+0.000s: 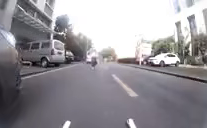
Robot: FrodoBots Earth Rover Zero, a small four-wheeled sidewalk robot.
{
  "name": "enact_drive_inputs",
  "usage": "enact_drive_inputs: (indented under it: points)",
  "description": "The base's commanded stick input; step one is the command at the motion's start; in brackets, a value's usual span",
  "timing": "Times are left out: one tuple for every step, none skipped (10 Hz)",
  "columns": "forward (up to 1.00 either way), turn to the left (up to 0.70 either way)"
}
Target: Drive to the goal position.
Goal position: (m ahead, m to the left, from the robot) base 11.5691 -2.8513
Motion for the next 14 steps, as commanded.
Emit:
enact_drive_inputs:
  points:
    - [0.70,0.00]
    - [0.70,0.00]
    - [0.70,0.00]
    - [0.61,0.00]
    - [0.57,0.00]
    - [0.64,0.00]
    - [0.60,0.00]
    - [0.44,0.00]
    - [0.24,0.00]
    - [0.00,0.00]
    - [0.00,0.00]
    - [0.00,0.00]
    - [0.00,0.00]
    - [0.00,0.00]
